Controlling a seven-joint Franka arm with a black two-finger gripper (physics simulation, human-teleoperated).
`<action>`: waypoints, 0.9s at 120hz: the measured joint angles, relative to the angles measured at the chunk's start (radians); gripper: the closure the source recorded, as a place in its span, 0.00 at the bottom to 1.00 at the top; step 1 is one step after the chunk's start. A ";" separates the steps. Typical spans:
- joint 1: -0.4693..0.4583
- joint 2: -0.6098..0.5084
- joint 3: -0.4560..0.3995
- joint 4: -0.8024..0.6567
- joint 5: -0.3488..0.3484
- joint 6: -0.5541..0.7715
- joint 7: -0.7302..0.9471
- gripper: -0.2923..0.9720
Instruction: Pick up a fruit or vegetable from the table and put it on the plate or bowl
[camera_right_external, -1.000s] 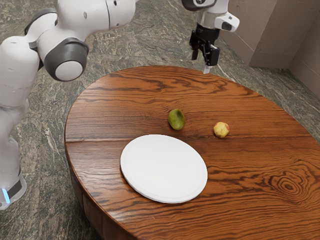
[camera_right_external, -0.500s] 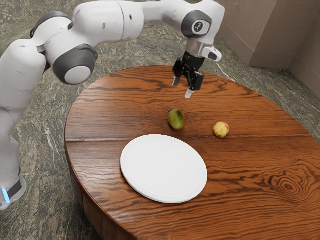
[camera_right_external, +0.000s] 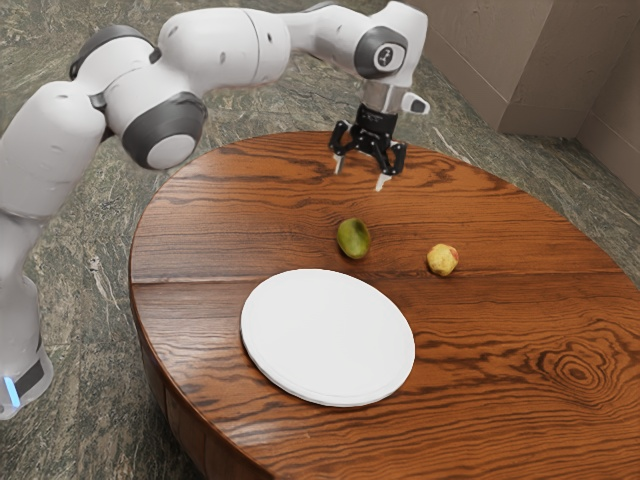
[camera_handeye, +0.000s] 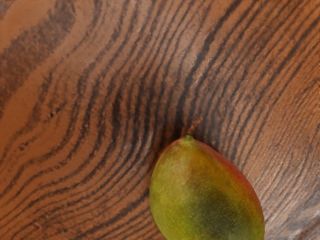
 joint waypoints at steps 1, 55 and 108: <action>0.000 0.000 -0.001 0.000 0.000 0.004 -0.006 0.23; -0.066 0.048 -0.048 -0.024 -0.047 0.139 -0.253 0.23; -0.046 0.071 -0.031 -0.088 -0.081 0.161 -0.408 0.23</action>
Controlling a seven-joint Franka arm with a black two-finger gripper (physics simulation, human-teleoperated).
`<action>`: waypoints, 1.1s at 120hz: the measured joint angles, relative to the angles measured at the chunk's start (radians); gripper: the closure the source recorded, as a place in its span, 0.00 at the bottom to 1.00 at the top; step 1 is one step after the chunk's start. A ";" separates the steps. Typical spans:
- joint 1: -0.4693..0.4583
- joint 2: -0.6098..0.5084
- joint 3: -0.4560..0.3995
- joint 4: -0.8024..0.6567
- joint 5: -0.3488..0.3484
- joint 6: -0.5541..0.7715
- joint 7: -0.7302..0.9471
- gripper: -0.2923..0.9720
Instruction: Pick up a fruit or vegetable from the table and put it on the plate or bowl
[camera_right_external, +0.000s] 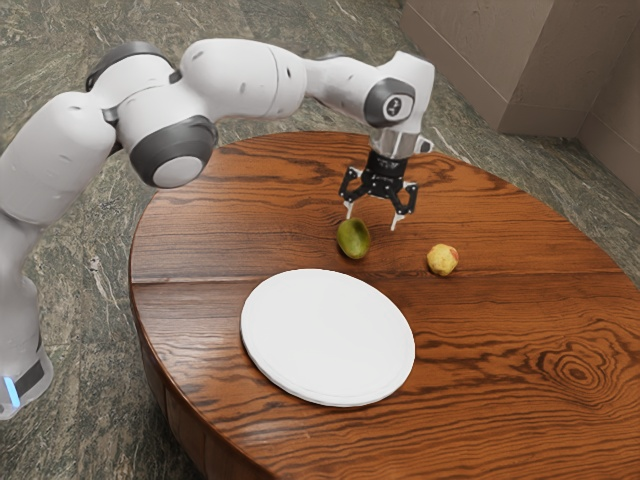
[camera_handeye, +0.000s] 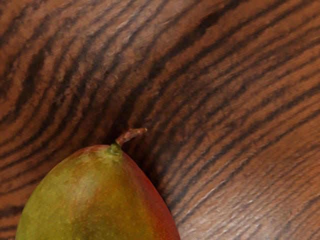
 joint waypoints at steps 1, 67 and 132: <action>0.000 0.000 0.000 0.000 0.000 0.000 -0.002 0.23; -0.045 0.042 -0.007 -0.038 -0.027 0.032 -0.084 0.33; -0.174 -0.200 0.000 -0.112 0.043 -0.027 -0.094 0.46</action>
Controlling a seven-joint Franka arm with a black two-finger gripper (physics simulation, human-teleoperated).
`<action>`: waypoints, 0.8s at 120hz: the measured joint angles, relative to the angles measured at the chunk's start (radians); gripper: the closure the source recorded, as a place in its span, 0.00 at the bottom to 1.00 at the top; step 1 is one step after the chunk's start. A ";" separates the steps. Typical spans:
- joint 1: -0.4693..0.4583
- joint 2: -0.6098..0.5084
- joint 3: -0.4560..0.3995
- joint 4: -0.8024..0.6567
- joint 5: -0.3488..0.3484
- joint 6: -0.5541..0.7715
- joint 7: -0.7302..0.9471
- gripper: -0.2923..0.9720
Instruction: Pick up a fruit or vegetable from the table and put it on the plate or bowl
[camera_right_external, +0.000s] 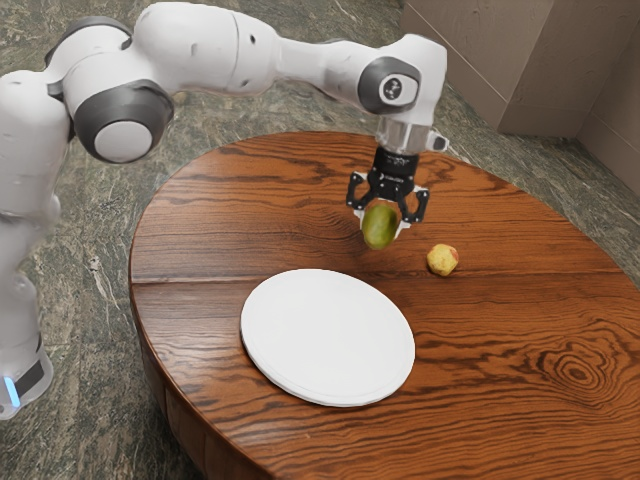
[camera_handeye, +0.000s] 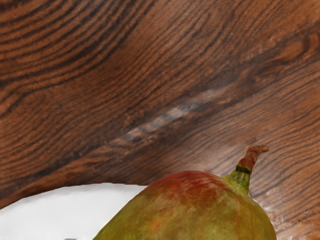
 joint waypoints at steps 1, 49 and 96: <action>-0.009 -0.009 0.000 -0.005 0.005 -0.002 0.000 0.46; -0.377 -0.270 -0.003 -0.337 0.192 0.008 0.000 0.52; -0.398 -0.288 -0.002 -0.359 0.206 0.051 0.002 0.31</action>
